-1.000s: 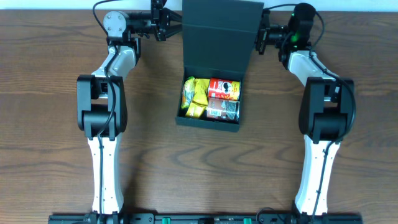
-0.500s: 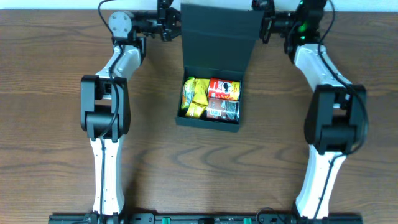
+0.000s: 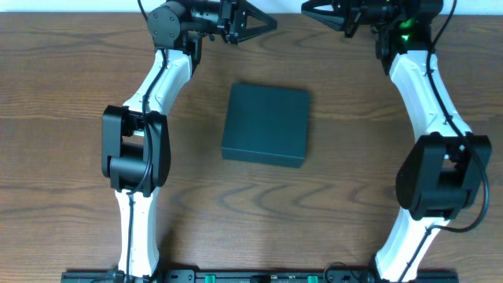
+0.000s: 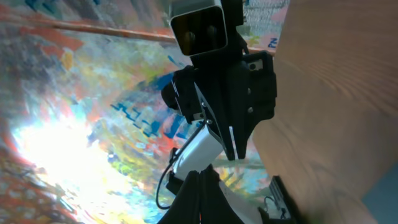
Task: Pack container
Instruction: 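Raise both grippers off the closed lid and move them outward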
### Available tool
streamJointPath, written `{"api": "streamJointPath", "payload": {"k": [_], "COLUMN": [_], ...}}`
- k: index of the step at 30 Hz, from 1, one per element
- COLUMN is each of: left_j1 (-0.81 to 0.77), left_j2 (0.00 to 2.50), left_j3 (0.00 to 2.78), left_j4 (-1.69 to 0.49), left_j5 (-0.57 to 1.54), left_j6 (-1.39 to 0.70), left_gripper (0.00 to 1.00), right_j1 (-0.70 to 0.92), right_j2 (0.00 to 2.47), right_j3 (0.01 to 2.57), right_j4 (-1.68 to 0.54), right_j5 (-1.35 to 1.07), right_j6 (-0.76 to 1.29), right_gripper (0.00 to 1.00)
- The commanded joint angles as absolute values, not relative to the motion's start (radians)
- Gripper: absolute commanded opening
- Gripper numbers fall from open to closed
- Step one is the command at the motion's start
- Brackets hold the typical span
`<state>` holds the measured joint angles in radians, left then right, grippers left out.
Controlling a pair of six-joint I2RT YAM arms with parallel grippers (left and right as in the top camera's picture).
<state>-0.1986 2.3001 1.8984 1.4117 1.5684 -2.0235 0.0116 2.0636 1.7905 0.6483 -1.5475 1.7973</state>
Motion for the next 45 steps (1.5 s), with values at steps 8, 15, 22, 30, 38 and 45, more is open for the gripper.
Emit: {"api": "streamJointPath", "payload": {"k": [8,15,22,30,38,45], "left_j1": [-0.128,-0.15,-0.15,-0.147,-0.156,-0.125], "left_j2": [2.262,2.247,2.246,2.245,2.246,2.238], "left_j3": [2.048,2.303,2.671,2.799,2.793,2.624], "left_j4": [1.24,0.455,-0.644,-1.187,-1.69,-1.69], "left_j5": [1.27,1.035,0.707,0.354,0.15,0.165], "left_j6": [-2.075,-1.563,-0.843,-0.273,0.045,0.046], "left_gripper": [0.05,0.06,0.06,0.12,0.06,0.18], "right_j1": [-0.023,-0.021,-0.019,0.011,0.062,0.034], "right_j2": [2.061,2.061,2.029,1.945,1.891,1.868], "right_j3": [1.907,1.939,2.038,2.22,2.191,1.958], "right_j4": [0.91,0.58,-0.124,-0.947,-1.445,-1.474], "right_j5": [-1.414,-1.198,-1.039,-0.43,0.117,0.136], "right_j6": [1.866,1.786,1.221,0.509,0.327,0.374], "right_gripper": [0.02,0.02,0.11,0.36,0.61,0.6]}}
